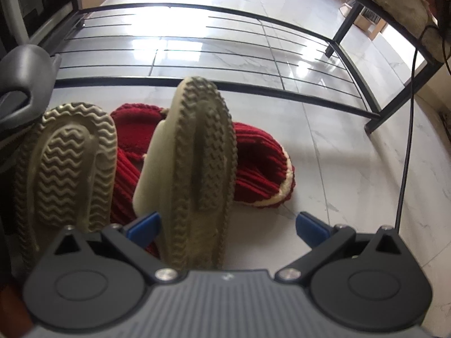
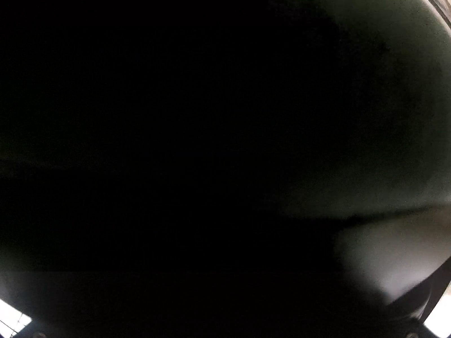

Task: Organize scattered shoes
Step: 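Push the held sneaker pair onto the rack shelf with the right gripper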

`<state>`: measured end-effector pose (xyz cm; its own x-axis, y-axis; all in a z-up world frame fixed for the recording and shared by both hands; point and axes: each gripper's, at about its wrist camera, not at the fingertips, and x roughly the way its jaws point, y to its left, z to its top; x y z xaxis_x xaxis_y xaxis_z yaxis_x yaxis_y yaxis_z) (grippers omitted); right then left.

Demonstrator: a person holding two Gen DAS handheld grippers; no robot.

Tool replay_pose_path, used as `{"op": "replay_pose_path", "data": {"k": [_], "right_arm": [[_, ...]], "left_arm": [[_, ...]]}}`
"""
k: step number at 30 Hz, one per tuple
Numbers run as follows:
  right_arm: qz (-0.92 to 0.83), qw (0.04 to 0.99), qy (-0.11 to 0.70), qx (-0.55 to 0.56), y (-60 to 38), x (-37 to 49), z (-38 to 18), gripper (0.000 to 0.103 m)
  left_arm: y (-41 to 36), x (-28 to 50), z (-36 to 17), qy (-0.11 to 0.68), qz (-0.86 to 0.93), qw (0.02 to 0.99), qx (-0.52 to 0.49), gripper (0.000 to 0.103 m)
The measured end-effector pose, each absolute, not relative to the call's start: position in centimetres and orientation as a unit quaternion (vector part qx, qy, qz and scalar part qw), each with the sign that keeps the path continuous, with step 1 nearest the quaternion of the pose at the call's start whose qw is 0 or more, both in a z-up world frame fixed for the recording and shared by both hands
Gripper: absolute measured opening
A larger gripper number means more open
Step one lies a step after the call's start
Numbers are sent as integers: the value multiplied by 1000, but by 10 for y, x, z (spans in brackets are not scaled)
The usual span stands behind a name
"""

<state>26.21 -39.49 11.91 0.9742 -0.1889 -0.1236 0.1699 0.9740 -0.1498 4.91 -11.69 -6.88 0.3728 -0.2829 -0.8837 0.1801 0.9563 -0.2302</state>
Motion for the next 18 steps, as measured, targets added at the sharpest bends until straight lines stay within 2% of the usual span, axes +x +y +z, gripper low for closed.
{"op": "replay_pose_path", "data": {"k": [6, 12, 14, 16, 17, 18], "right_arm": [[-79, 991, 71, -80, -378, 248, 121, 103], [-36, 994, 54, -93, -360, 186, 121, 101], [-50, 992, 42, -108, -360, 158, 115, 82], [-79, 991, 46, -101, -365, 143, 106, 84], [-105, 990, 53, -77, -373, 131, 95, 95], [-113, 990, 58, -67, -376, 129, 90, 100]], "left_arm": [[-120, 47, -65, 538, -150, 828, -47, 102], [-119, 44, -61, 533, -153, 830, -50, 102], [-118, 44, -62, 534, -154, 830, -51, 102], [-119, 42, -62, 534, -155, 830, -48, 102], [-120, 41, -62, 534, -156, 830, -46, 102], [-121, 41, -62, 533, -157, 830, -43, 102]]}}
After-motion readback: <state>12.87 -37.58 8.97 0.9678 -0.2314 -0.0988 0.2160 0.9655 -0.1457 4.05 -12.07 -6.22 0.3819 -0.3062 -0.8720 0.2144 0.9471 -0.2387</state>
